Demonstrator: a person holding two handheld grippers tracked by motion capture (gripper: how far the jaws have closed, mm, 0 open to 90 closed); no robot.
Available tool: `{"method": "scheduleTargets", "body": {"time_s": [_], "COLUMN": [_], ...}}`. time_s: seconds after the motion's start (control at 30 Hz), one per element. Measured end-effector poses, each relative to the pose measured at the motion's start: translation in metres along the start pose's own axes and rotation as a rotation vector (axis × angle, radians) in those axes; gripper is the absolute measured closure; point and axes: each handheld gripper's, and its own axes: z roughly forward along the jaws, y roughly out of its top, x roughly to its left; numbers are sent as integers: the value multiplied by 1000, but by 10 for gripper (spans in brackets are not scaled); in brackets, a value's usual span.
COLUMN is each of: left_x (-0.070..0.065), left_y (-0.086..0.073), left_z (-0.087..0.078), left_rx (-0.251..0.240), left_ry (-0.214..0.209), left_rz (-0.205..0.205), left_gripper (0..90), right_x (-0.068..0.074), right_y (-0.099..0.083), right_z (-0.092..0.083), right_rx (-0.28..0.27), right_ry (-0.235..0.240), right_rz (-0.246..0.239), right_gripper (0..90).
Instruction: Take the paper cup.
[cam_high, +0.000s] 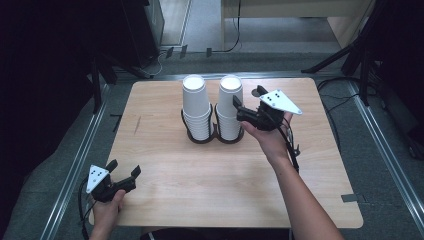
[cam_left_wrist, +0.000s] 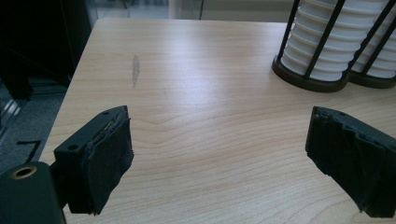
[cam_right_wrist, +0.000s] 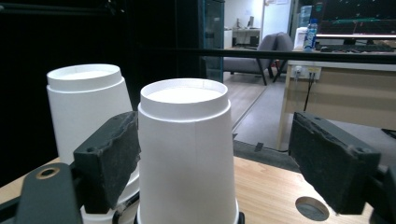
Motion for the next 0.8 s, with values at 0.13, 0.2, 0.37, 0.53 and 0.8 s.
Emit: {"method": "scheduleTargets", "body": {"time_s": [0.13,0.2,0.37,0.53,0.8], "left_x": [0,0,-1,0,0], "left_y": [0,0,0,0,0], "left_z": [0,0,0,0,0], "left_rx": [1,1,2,0,0], "left_ry": [1,1,1,-1,-1], "left_rz": [-1,0,1,-2,-2], "left_gripper": [74,75,75,75,75], "right_x": [7,9,13,15,22], "right_y": [-4,-5,-6,-4,-5], "right_z": [12,17,30,40,53], "right_rx": [8,16,24,39,51], "right_ry": [-3,-3,-12,-13,-46], "right_rz": [5,23,39,49,29], "right_gripper": [142,134,122,96,165]}}
